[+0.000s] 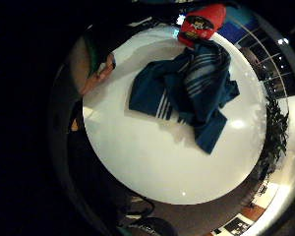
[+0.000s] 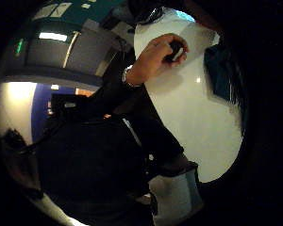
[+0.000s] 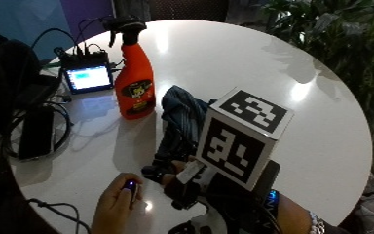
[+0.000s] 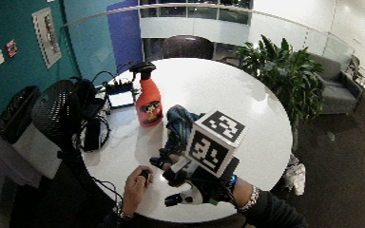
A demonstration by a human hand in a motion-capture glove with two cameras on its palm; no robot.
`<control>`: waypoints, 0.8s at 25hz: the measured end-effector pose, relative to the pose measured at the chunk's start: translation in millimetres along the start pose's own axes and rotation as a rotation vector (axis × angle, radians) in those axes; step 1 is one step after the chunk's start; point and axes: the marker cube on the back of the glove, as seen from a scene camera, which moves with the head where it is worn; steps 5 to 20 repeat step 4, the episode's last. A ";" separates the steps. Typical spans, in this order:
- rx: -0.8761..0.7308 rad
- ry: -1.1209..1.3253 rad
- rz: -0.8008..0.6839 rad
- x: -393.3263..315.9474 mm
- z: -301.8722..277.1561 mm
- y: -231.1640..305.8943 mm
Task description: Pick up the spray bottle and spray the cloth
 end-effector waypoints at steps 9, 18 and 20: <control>-0.021 0.027 -0.005 -0.9 2.0 2.4; -0.021 0.027 -0.005 -0.9 2.0 2.4; -0.021 0.027 -0.005 -0.9 2.0 2.4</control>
